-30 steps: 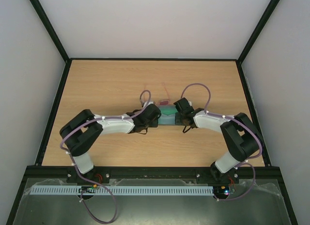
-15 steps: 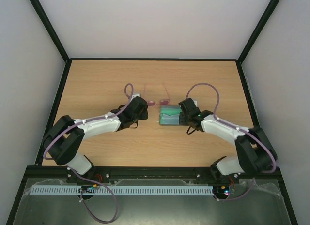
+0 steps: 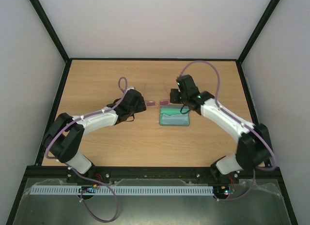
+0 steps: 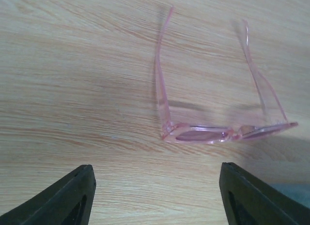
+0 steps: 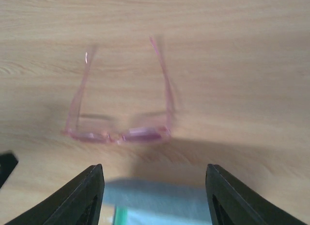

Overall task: Organize the sunglasses
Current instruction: Pick up the sunglasses from the center of the board.

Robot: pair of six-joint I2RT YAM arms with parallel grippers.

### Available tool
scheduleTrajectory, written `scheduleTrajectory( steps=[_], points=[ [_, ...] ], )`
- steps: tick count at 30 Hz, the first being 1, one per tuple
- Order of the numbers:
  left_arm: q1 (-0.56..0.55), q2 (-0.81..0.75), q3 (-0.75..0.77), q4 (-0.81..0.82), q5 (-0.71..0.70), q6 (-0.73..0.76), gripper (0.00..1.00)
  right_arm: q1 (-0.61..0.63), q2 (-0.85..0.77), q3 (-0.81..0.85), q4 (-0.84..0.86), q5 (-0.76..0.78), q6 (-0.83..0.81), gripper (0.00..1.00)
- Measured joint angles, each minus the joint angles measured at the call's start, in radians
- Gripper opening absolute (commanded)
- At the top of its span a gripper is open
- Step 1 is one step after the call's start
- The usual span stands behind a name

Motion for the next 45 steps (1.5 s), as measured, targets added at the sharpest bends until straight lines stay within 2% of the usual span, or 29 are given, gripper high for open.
scheduleTrajectory(
  steps=[1, 2, 7, 14, 24, 28, 36, 42, 45],
  points=[
    [0.006, 0.000, -0.001, 0.001, 0.000, -0.005, 0.95, -0.003, 0.049, 0.040, 0.001, -0.011, -0.008, 0.62],
    [0.008, -0.003, -0.003, 0.001, -0.001, 0.002, 0.99, -0.006, 0.108, 0.089, 0.000, -0.020, -0.019, 0.63],
    [0.018, -0.052, -0.040, 0.000, 0.000, -0.008, 1.00, -0.029, 0.460, 0.380, -0.043, -0.057, -0.083, 0.65],
    [0.025, -0.109, -0.064, -0.002, 0.013, 0.001, 1.00, -0.044, 0.753, 0.630, -0.141, -0.047, -0.123, 0.65],
    [0.045, -0.120, -0.095, 0.008, 0.042, 0.016, 0.99, -0.044, 0.813, 0.649, -0.238, -0.035, -0.129, 0.62],
    [0.047, -0.120, -0.098, 0.012, 0.050, 0.017, 0.99, -0.044, 0.817, 0.649, -0.248, -0.039, -0.134, 0.51],
    [0.047, -0.120, -0.107, 0.025, 0.057, 0.016, 0.99, -0.044, 0.858, 0.668, -0.253, -0.042, -0.137, 0.37],
    [0.051, -0.120, -0.108, 0.025, 0.059, 0.017, 0.99, -0.044, 0.869, 0.686, -0.253, -0.044, -0.137, 0.15],
    [0.054, -0.121, -0.108, 0.025, 0.061, 0.017, 0.99, -0.044, 0.869, 0.689, -0.253, -0.045, -0.135, 0.07]
  ],
)
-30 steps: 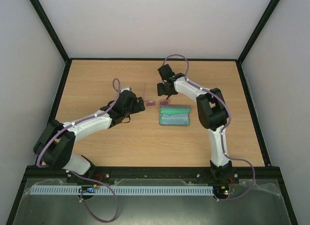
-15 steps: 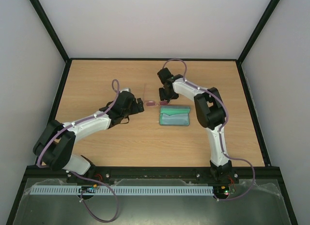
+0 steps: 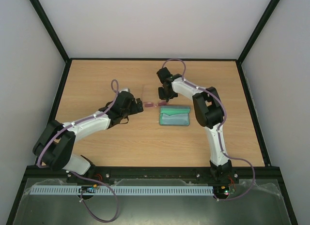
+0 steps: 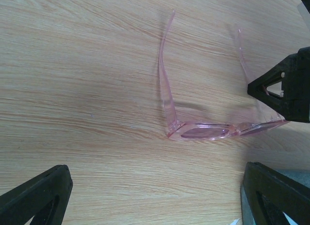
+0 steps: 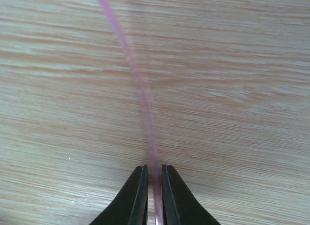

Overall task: Organize the sunglasses
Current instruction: Pick up the sunglasses from the center of the board.

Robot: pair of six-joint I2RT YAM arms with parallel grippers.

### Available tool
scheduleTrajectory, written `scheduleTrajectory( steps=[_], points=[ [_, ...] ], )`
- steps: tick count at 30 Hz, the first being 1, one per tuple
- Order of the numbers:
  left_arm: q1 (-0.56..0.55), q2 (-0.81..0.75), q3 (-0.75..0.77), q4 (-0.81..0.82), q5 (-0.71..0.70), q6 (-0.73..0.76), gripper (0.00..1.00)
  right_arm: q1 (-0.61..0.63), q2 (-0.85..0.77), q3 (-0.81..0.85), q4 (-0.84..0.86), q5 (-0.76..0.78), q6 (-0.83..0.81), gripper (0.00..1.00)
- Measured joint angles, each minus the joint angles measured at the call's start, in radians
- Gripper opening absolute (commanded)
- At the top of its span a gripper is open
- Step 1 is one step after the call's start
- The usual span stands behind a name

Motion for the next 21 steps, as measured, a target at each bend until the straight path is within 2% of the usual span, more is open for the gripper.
scheduleTrajectory(
  steps=[4, 10, 16, 21],
  points=[
    [0.009, -0.012, -0.001, -0.002, 0.000, 0.002, 1.00, 0.000, -0.001, 0.003, 0.002, -0.005, 0.006, 0.02],
    [0.019, -0.076, -0.002, -0.003, -0.004, 0.003, 0.99, 0.000, -0.042, -0.007, 0.026, -0.009, 0.015, 0.01],
    [0.028, -0.114, -0.010, -0.010, -0.008, 0.002, 0.99, 0.000, -0.184, -0.056, 0.088, -0.012, 0.016, 0.01],
    [0.048, -0.145, -0.020, -0.034, 0.009, 0.001, 0.95, 0.011, -0.305, -0.126, 0.144, -0.005, 0.004, 0.01]
  ],
)
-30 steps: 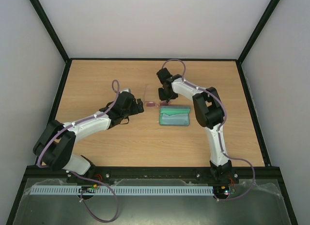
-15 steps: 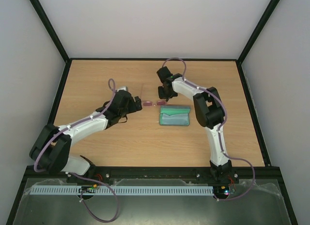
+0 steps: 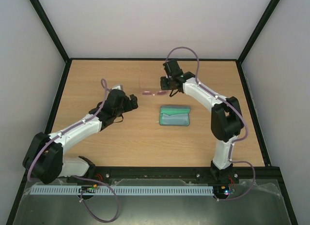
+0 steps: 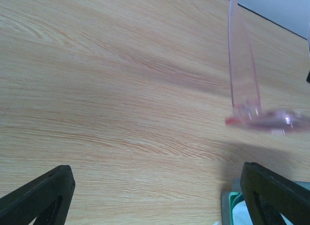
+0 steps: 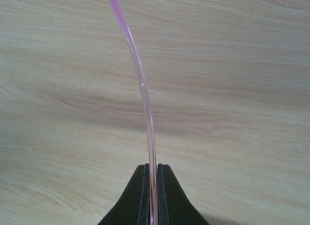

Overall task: Organize the sunglasses
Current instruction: Pick up the sunglasses from the center of the board, then fold the sunglasses.

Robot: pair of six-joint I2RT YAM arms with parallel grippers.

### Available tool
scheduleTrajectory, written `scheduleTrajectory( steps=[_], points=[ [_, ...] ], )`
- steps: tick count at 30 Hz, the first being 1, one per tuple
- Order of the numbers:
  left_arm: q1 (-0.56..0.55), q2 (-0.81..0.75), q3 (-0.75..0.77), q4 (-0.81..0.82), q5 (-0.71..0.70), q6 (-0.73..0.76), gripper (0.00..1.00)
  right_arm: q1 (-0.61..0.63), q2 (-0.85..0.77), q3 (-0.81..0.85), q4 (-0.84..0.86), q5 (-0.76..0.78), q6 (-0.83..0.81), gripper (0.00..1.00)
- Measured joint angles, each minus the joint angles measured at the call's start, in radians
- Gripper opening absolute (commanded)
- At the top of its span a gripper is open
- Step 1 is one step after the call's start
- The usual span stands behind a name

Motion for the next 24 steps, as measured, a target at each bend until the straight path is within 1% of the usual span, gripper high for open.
scheduleTrajectory(
  steps=[2, 5, 8, 11, 15, 18, 21, 23, 24],
  points=[
    [0.006, -0.022, 0.000, -0.013, 0.011, 0.001, 0.93, 0.014, -0.066, -0.072, 0.021, 0.014, -0.008, 0.01],
    [0.016, -0.106, 0.000, -0.052, 0.029, 0.002, 0.95, 0.044, -0.171, -0.189, 0.038, 0.028, -0.011, 0.01],
    [0.022, -0.214, 0.004, -0.095, 0.045, 0.014, 0.99, 0.082, -0.316, -0.327, 0.046, 0.045, -0.009, 0.01],
    [0.027, -0.323, 0.005, -0.146, 0.095, 0.027, 0.99, 0.129, -0.488, -0.448, 0.054, 0.061, -0.009, 0.01],
    [0.028, -0.479, -0.010, -0.204, 0.216, 0.045, 1.00, 0.192, -0.742, -0.586, 0.058, 0.036, -0.008, 0.02],
    [0.030, -0.597, -0.039, -0.236, 0.373, 0.061, 0.99, 0.217, -0.893, -0.638, 0.040, -0.025, -0.002, 0.02],
    [0.030, -0.691, -0.083, -0.246, 0.512, 0.058, 0.99, 0.222, -0.967, -0.656, 0.008, -0.081, 0.005, 0.01],
    [0.030, -0.743, -0.103, -0.275, 0.587, 0.055, 0.97, 0.225, -0.989, -0.661, -0.018, -0.107, 0.011, 0.01],
    [0.030, -0.769, -0.108, -0.298, 0.618, 0.054, 0.93, 0.227, -0.995, -0.661, -0.037, -0.116, 0.014, 0.01]
  ],
)
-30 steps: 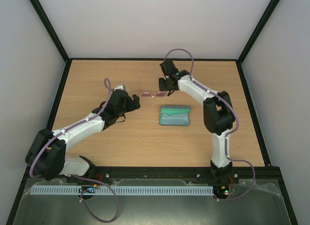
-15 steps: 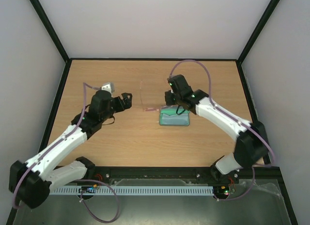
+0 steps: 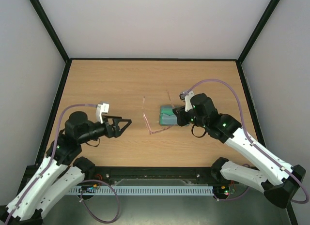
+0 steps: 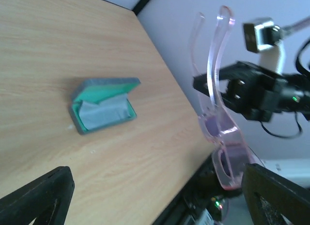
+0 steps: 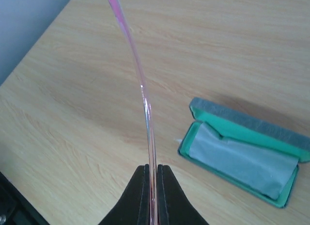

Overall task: Organize the sunglasses
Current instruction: Fold the sunglasses.

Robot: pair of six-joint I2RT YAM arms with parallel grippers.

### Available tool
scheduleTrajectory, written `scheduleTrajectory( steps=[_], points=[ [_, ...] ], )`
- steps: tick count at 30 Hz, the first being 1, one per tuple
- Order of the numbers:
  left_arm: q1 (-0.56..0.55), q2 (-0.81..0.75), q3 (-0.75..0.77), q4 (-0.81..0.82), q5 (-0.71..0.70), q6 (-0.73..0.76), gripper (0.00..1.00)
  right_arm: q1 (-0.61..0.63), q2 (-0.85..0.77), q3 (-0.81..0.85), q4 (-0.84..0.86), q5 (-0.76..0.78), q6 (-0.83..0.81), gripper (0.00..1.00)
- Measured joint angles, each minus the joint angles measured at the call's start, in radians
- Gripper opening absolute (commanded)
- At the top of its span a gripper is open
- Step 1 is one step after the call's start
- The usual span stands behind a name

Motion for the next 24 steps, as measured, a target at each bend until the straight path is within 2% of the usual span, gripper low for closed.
scheduleTrajectory(
  steps=[2, 3, 5, 6, 7, 9, 10, 11, 13, 14, 15, 16, 17, 19, 24],
  points=[
    [0.000, -0.053, -0.003, -0.048, 0.045, -0.001, 0.79, 0.002, -0.003, 0.001, -0.033, -0.006, 0.001, 0.01],
    [0.000, -0.074, -0.003, -0.067, 0.063, -0.005, 0.67, 0.002, -0.002, 0.001, -0.043, -0.006, 0.000, 0.01],
    [0.000, -0.104, -0.003, -0.097, 0.092, -0.008, 0.36, 0.003, 0.003, 0.006, -0.078, -0.006, 0.000, 0.01],
    [0.000, -0.114, -0.003, -0.115, 0.106, -0.002, 0.29, 0.003, 0.007, 0.010, -0.090, -0.005, 0.000, 0.01],
    [0.000, -0.119, -0.003, -0.133, 0.117, 0.000, 0.28, 0.003, 0.014, 0.018, -0.103, -0.005, 0.000, 0.02],
    [0.000, -0.119, -0.003, -0.169, 0.121, 0.012, 0.14, 0.007, 0.031, 0.034, -0.113, -0.004, -0.001, 0.01],
    [0.000, -0.116, -0.003, -0.187, 0.117, 0.014, 0.14, 0.009, 0.038, 0.039, -0.115, -0.003, -0.002, 0.01],
    [0.000, -0.114, -0.003, -0.202, 0.109, 0.018, 0.21, 0.013, 0.047, 0.045, -0.115, 0.002, -0.002, 0.01],
    [0.000, -0.101, -0.001, -0.240, 0.073, 0.043, 0.25, 0.022, 0.069, 0.053, -0.116, 0.013, -0.002, 0.01],
    [0.000, -0.093, 0.000, -0.260, 0.045, 0.050, 0.34, 0.028, 0.084, 0.057, -0.116, 0.025, -0.002, 0.01],
    [0.000, -0.085, 0.001, -0.283, 0.009, 0.060, 0.53, 0.035, 0.100, 0.062, -0.119, 0.037, 0.000, 0.01],
    [0.000, -0.076, 0.002, -0.300, -0.024, 0.074, 0.79, 0.042, 0.119, 0.068, -0.123, 0.055, 0.000, 0.01],
    [0.000, -0.063, 0.003, -0.315, -0.063, 0.076, 0.96, 0.047, 0.136, 0.071, -0.123, 0.070, 0.003, 0.01],
    [0.000, -0.036, 0.003, -0.335, -0.120, 0.083, 0.99, 0.055, 0.167, 0.074, -0.125, 0.106, 0.009, 0.01],
    [0.000, 0.008, 0.024, -0.384, -0.276, 0.056, 1.00, 0.067, 0.220, 0.093, -0.136, 0.224, 0.048, 0.01]
  ],
)
